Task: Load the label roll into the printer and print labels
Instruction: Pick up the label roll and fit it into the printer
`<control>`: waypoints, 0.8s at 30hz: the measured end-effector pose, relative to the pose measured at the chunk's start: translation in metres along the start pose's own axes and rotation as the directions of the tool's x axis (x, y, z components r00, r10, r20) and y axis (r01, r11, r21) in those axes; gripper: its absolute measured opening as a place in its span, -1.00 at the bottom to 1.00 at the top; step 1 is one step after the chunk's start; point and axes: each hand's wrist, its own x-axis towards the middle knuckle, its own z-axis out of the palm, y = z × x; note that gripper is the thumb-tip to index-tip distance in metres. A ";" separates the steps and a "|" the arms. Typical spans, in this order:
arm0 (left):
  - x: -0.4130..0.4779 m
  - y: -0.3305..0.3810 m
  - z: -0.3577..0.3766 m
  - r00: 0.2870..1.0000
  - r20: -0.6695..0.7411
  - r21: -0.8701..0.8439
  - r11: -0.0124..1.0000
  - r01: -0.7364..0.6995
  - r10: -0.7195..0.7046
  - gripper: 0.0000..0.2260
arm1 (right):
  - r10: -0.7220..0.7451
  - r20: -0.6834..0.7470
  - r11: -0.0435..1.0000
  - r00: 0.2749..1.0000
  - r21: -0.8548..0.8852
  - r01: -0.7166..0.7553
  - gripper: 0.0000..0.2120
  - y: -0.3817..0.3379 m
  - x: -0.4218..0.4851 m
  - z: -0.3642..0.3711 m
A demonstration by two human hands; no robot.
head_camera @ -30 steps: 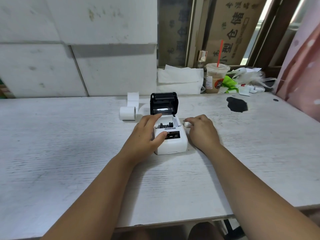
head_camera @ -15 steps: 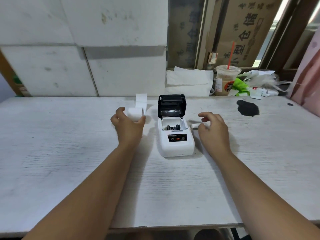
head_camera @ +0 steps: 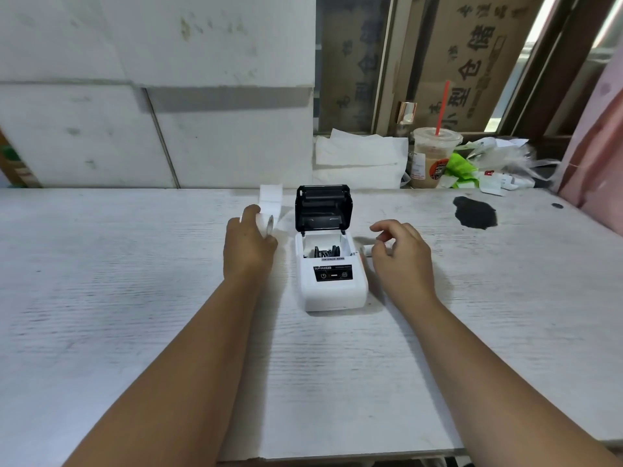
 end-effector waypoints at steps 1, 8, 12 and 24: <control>-0.001 0.002 -0.003 0.999 -0.033 -0.054 0.998 0.036 -0.038 -0.67 | -0.008 -0.004 1.000 1.000 0.003 0.008 -0.73 0.000 0.000 0.000; -0.020 0.041 -0.035 0.946 -0.321 -0.584 0.776 -0.240 0.051 -0.55 | -0.124 -0.040 0.989 0.992 0.078 0.127 -0.79 -0.013 -0.003 0.001; -0.037 0.063 -0.030 0.763 -0.520 -0.299 0.755 -0.584 0.384 -0.55 | -0.143 -0.028 0.967 0.989 0.207 0.146 -0.86 -0.021 -0.008 0.000; -0.057 0.068 -0.007 0.608 -0.299 -0.113 0.605 -0.788 0.736 -0.58 | -0.013 0.378 0.549 0.926 0.777 -0.309 -0.71 -0.032 -0.006 -0.013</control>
